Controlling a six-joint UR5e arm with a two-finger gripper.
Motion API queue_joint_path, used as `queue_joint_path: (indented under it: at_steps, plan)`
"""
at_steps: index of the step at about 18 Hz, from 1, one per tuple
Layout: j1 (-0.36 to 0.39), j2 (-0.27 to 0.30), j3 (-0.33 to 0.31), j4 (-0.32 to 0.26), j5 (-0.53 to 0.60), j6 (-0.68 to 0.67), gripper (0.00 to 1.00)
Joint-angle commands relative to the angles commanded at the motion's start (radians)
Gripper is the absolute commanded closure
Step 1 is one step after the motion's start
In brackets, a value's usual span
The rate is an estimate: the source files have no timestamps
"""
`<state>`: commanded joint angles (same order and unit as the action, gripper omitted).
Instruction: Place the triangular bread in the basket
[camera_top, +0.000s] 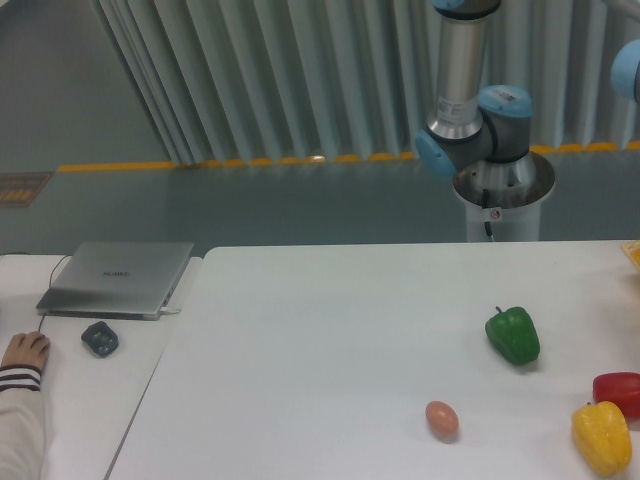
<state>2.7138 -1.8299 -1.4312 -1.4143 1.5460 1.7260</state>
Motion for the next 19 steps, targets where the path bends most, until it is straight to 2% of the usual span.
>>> queue_joint_path:
  at_steps: [2,4,19]
  plan:
    - [-0.061,-0.028,0.002,0.005,0.049,-0.052,0.00]
    - [-0.088,-0.046,0.002,0.006,0.052,-0.091,0.00]
    - [-0.114,-0.063,0.000,0.009,0.037,-0.082,0.00]
